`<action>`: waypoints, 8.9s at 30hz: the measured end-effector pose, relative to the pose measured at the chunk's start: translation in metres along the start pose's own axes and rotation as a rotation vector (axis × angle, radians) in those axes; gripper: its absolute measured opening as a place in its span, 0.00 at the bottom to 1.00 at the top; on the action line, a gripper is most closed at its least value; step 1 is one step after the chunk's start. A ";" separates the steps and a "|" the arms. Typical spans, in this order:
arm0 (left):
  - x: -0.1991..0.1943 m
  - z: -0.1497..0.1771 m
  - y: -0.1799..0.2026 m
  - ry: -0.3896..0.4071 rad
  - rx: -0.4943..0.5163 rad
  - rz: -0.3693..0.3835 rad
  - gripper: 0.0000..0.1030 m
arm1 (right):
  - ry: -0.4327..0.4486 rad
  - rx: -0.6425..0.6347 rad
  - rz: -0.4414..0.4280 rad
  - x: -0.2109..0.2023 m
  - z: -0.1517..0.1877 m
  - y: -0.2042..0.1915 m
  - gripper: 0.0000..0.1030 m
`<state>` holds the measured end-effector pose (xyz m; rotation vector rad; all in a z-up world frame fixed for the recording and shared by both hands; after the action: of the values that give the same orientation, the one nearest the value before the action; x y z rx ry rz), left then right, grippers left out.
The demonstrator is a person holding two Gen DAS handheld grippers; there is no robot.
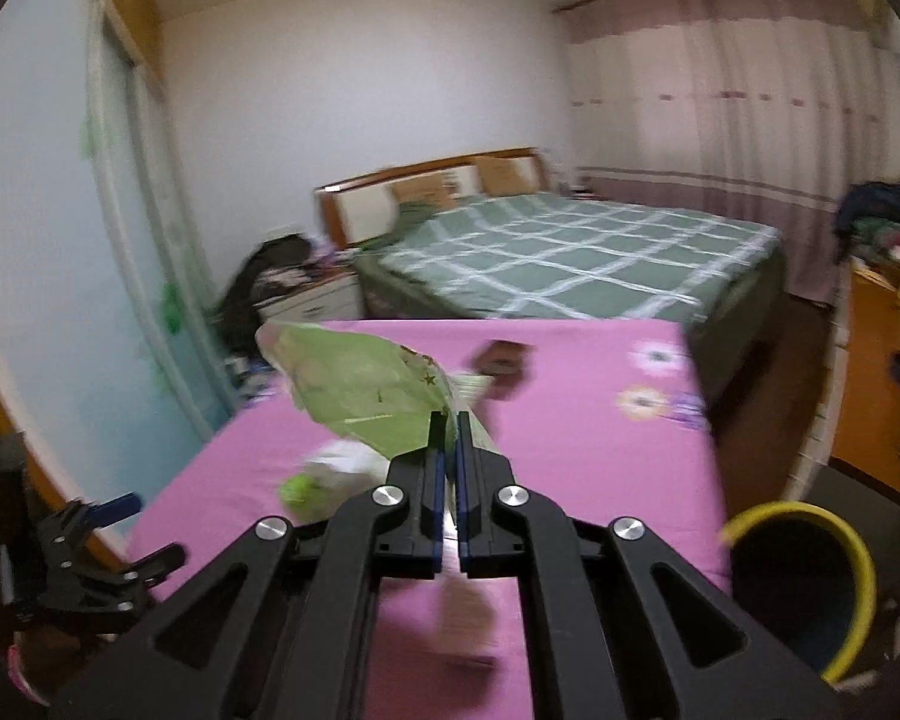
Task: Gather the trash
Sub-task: 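Drop the green bag into the bin while the left gripper grasps the pill bottle, then carry the white pill bottle over the bin and open the left gripper, then return the right gripper to the table and grasp the white scrub brush, then carry the white brush to the bin and open the right gripper, then grasp the pink strawberry milk carton with the left gripper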
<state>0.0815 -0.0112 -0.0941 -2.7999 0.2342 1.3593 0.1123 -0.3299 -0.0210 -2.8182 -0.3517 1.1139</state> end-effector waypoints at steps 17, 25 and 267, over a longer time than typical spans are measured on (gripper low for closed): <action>0.076 -0.010 0.080 -0.125 0.169 0.101 0.96 | -0.172 0.372 0.413 0.031 0.101 0.215 0.03; 0.097 -0.016 0.087 -0.171 0.182 0.077 0.90 | -0.212 0.417 0.425 0.049 0.119 0.234 0.25; 0.122 -0.025 0.188 -0.279 0.230 0.070 0.87 | -0.289 0.350 0.141 0.052 0.121 0.222 0.20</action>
<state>0.1483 -0.2148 -0.1653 -2.4054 0.4512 1.6019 0.1062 -0.5321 -0.1804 -2.4109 0.0261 1.4553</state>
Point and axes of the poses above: each gripper's, at about its wrist camera, not at the fingertips, and x roughly the way its jaws point, y to its right, z to its underside, the point moved 3 cm from there along x, roughly the way its jaws point, and after that the axes turned 14 degrees about -y, right-handed, at the moved point
